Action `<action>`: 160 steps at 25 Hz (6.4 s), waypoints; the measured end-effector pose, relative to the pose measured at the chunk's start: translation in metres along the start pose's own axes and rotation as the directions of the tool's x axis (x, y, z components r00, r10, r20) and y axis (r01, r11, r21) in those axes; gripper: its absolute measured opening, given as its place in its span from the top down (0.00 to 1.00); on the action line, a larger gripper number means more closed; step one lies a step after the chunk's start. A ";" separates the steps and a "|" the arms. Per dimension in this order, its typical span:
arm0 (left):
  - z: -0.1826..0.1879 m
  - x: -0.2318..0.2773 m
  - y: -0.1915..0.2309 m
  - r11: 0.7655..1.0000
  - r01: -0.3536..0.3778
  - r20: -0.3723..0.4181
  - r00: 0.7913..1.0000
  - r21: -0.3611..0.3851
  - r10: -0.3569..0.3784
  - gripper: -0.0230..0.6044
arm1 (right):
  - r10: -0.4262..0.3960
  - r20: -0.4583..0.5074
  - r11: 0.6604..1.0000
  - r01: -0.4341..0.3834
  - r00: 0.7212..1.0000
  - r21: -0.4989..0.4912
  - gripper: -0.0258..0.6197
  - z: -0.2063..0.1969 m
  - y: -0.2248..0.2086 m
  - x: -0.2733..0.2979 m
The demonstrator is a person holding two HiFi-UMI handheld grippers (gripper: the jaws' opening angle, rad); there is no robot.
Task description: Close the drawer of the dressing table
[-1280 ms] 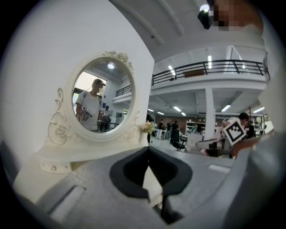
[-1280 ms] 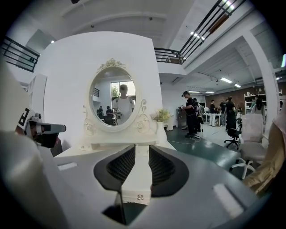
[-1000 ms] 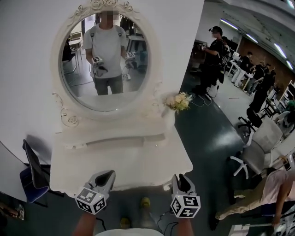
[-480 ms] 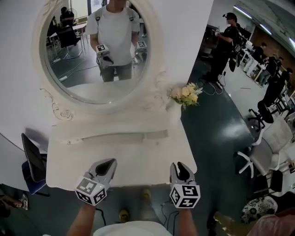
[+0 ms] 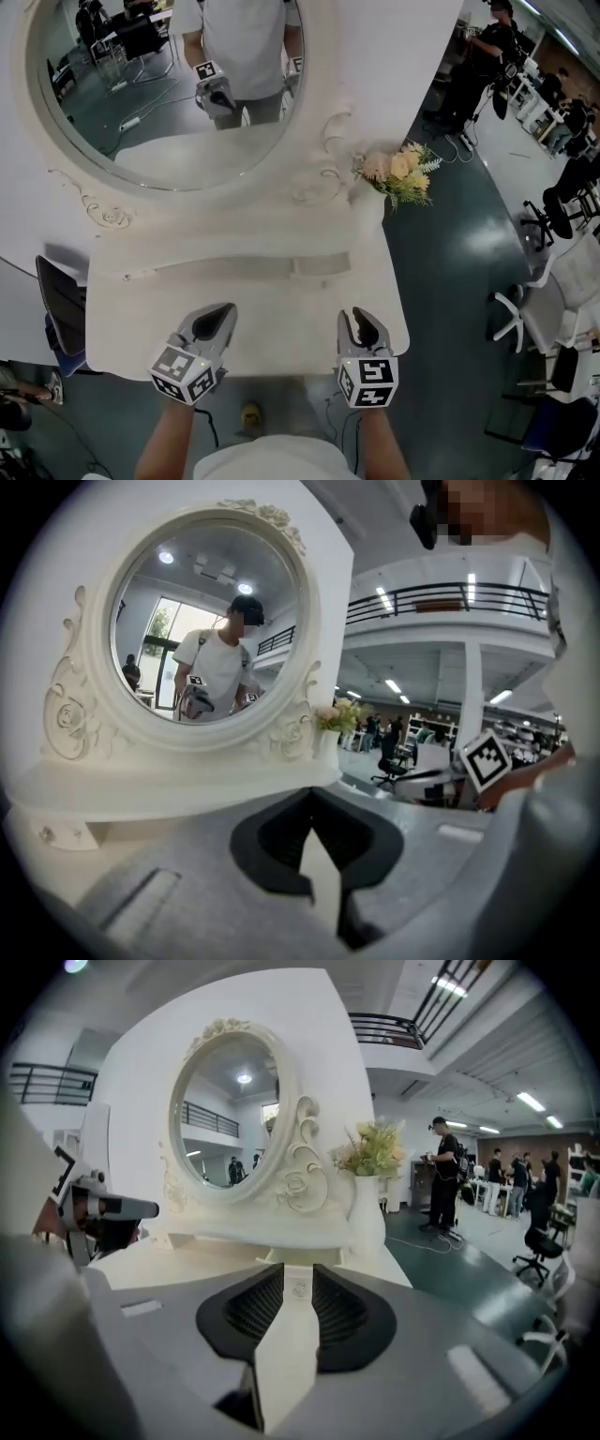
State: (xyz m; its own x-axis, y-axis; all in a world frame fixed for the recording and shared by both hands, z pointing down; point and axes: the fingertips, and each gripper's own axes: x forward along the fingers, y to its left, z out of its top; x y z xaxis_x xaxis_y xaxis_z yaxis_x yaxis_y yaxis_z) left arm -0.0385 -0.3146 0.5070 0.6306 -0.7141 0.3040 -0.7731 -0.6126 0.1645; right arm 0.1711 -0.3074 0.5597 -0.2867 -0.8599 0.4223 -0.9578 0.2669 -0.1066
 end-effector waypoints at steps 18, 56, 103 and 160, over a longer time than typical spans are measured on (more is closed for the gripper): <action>-0.060 0.076 0.028 0.996 -0.032 -0.099 0.995 -0.078 0.025 0.97 | 0.075 -0.111 0.995 -0.067 0.991 0.073 0.84 -0.053 -0.014 0.095; -0.086 0.098 0.060 0.985 -0.092 -0.137 0.988 -0.147 0.072 0.97 | 0.096 -0.140 0.993 -0.085 0.986 0.076 0.82 -0.056 -0.018 0.169; -0.035 0.045 0.053 0.993 -0.090 -0.062 0.994 -0.075 0.085 0.97 | 0.019 -0.064 0.999 -0.017 0.998 0.029 0.82 -0.002 -0.009 0.119; 0.054 -0.202 0.046 0.972 -0.233 0.232 0.947 0.015 0.223 0.97 | 0.156 0.145 0.986 -0.147 0.977 -0.075 0.96 0.084 0.145 -0.056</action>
State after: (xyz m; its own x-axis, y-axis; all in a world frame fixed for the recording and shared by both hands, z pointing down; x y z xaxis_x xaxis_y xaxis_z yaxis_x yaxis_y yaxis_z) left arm -0.1977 -0.2162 0.4026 0.4406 -0.8913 0.1072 -0.8975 -0.4345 0.0754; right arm 0.0469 -0.2568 0.4453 -0.4330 -0.8615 0.2652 -0.9010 0.4222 -0.0995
